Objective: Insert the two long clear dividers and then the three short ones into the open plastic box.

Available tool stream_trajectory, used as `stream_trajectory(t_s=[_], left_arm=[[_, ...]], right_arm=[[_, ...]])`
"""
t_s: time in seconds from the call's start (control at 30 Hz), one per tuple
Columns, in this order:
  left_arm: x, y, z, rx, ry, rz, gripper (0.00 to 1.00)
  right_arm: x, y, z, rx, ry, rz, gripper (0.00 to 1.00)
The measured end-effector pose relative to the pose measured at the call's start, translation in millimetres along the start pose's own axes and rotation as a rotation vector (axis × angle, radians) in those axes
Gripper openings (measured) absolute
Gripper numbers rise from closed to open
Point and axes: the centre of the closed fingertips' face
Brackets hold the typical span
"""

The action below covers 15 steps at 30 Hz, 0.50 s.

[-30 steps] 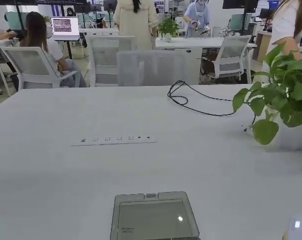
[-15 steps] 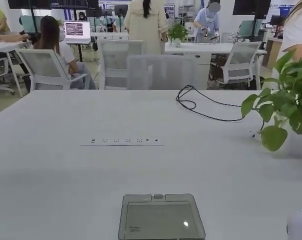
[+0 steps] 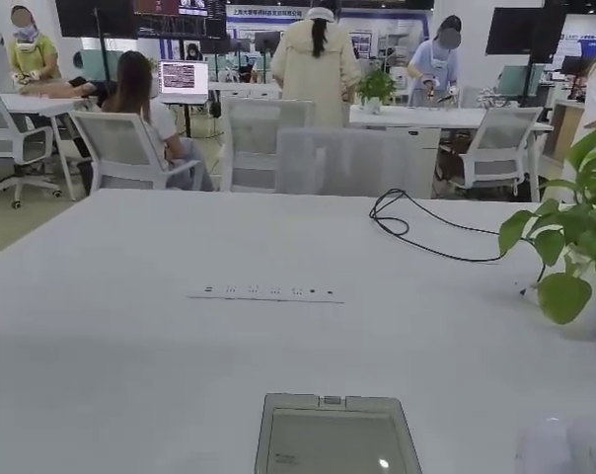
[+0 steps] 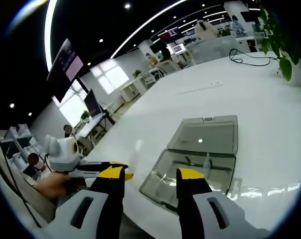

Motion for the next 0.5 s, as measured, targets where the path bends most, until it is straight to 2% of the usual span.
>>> stream_trajectory(t_s=[0.13,0.3,0.5], left_arm=[[7.4,-3.2,-13.4,-0.055,-0.005,-0.059,0.3],[15.1,-5.9,-27.4,-0.093,-0.011,-0.11,0.3],[20.8,-4.8,-45.8,-0.16,-0.023,-0.136,0.3]], right_arm=[[3.1,8.8,11.9,0.033,0.004,-0.017,0.39],[6.2,18.2,19.3,0.053,0.019,-0.03,0.35],[6.8,27.2,21.7,0.055,0.046,-0.041,0.3]])
Point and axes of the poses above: the centre of the closed fingertips' face, and the gripper's own axes: y roughly forward along the fingers, z roughly to its left, x roughly out of its top, and after that the axes turned 7 degrees about z, right-handed
